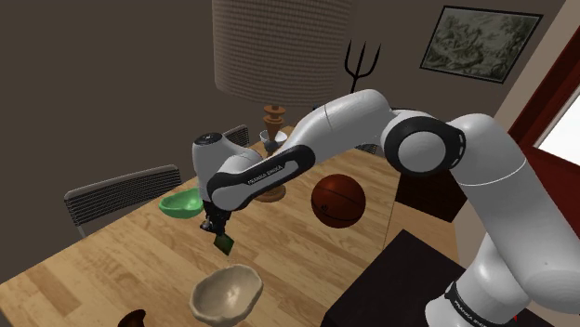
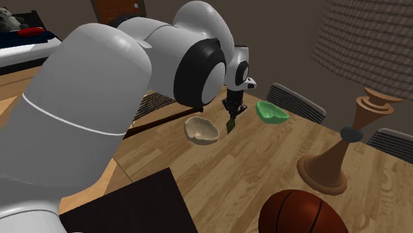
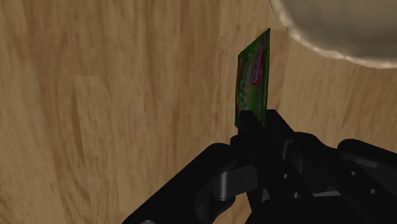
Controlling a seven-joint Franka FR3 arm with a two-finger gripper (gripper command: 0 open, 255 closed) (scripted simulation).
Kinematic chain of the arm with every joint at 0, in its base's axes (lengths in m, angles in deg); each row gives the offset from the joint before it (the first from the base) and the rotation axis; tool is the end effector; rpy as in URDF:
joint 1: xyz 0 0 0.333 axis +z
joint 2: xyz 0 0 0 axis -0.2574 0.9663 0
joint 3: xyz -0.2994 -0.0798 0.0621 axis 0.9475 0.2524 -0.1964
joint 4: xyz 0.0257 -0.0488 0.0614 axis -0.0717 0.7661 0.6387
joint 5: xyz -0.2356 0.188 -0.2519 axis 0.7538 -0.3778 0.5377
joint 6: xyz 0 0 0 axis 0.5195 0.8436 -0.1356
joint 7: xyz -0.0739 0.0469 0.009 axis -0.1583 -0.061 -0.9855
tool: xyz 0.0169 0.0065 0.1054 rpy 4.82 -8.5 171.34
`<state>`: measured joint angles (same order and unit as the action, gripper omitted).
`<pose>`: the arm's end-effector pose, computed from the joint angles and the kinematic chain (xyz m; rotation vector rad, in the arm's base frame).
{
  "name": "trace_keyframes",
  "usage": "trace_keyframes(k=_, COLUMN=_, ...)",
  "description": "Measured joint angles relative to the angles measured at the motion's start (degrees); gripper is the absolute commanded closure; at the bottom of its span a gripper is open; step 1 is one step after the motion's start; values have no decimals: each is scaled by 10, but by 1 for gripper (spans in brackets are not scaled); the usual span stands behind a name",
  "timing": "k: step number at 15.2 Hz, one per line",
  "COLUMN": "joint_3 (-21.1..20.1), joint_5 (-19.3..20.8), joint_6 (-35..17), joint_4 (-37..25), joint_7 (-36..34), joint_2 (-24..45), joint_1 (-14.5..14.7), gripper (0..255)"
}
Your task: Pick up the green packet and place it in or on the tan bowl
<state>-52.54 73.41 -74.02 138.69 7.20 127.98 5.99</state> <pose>0.6323 0.3602 0.1963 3.0252 0.5693 -0.0257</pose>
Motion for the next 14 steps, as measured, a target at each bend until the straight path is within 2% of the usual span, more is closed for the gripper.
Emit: trace_keyframes(k=14, joint_3=-11, joint_5=-13, joint_6=66, joint_4=-4, joint_7=10, joint_2=-63, joint_1=-6, gripper=255)
